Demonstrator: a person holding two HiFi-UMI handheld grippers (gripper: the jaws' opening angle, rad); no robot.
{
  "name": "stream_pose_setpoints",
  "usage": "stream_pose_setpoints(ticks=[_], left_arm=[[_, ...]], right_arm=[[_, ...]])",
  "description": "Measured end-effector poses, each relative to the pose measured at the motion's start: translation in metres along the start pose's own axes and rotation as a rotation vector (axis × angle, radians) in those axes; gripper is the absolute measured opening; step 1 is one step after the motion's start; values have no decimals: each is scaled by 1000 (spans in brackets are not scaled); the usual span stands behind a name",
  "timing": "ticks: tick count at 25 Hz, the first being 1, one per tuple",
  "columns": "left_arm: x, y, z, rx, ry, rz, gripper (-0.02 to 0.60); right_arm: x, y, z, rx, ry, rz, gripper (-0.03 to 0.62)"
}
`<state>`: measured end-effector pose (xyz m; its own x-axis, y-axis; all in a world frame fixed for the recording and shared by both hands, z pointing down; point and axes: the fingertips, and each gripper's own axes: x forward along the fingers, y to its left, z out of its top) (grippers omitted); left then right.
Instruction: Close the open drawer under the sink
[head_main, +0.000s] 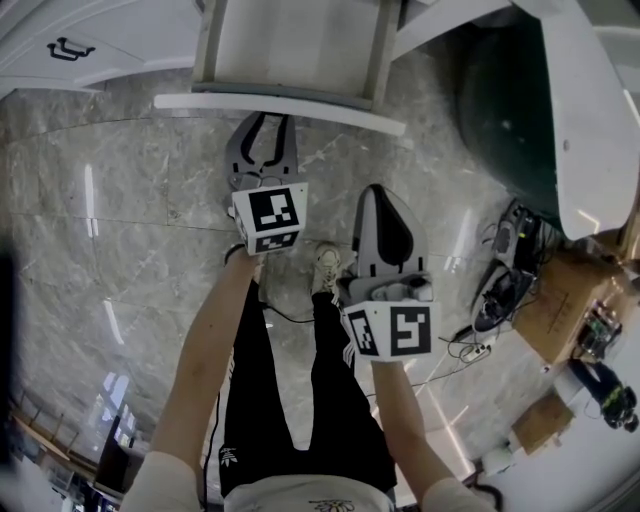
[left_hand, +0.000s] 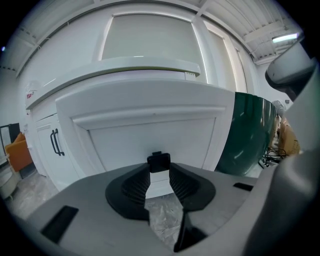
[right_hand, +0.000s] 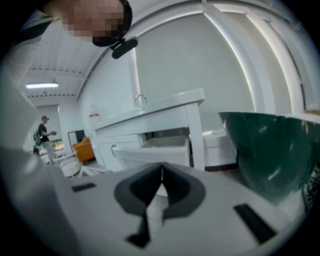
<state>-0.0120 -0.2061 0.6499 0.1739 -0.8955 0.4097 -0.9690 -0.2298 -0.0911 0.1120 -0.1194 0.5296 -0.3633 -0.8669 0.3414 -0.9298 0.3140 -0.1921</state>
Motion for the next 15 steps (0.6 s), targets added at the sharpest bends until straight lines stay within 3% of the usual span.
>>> stream_pose_setpoints(ticks=[4, 15], left_arm=[[-2, 3, 6, 31, 6, 9, 137], [1, 5, 28, 19, -20, 1, 137]], right_arm=[[1, 3, 9, -39, -8, 12, 29], [3, -5, 20, -34, -22, 4, 29]])
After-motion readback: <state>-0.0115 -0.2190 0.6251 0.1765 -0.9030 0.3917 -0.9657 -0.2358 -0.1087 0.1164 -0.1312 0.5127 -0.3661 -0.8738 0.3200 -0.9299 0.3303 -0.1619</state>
